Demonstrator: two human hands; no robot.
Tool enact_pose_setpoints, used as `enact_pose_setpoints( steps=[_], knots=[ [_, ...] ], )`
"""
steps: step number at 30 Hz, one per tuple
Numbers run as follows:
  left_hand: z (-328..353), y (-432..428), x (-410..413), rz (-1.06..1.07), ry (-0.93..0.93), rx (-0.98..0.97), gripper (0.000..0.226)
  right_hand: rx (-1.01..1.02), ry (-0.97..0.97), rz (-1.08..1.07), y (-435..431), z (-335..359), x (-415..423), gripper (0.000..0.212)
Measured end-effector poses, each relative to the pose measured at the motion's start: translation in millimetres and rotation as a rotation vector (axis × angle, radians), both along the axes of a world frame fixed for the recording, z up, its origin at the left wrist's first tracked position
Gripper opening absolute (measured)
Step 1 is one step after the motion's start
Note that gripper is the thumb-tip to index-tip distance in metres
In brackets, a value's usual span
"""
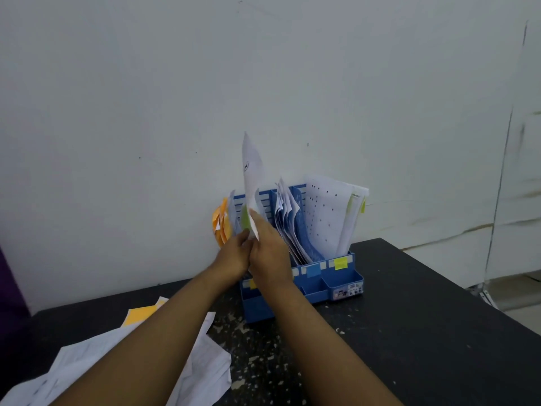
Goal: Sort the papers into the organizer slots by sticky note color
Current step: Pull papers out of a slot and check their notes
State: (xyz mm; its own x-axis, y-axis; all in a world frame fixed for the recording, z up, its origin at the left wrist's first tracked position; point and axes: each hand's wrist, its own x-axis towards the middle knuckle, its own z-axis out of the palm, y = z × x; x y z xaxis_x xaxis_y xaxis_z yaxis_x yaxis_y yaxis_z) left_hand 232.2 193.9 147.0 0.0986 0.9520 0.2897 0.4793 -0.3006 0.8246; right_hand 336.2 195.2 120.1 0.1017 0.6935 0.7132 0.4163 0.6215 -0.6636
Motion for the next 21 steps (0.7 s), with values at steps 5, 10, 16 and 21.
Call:
enact_pose_setpoints(
  steps=[5,10,16,21],
  knots=[
    [-6,8,-6,0.065,-0.122,-0.076,0.031,-0.145,0.01,0.062,41,-12,6,0.051],
    [-16,9,-11,0.049,-0.117,-0.068,0.042,-0.352,-0.147,0.063,62,-46,14,0.049],
    [-20,3,-10,0.039,-0.121,-0.048,0.036,-0.292,-0.061,0.123,50,-26,8,0.038],
    [-22,-1,-13,0.005,-0.093,-0.034,0.022,-0.392,-0.46,0.002,57,-53,8,0.058]
  ],
)
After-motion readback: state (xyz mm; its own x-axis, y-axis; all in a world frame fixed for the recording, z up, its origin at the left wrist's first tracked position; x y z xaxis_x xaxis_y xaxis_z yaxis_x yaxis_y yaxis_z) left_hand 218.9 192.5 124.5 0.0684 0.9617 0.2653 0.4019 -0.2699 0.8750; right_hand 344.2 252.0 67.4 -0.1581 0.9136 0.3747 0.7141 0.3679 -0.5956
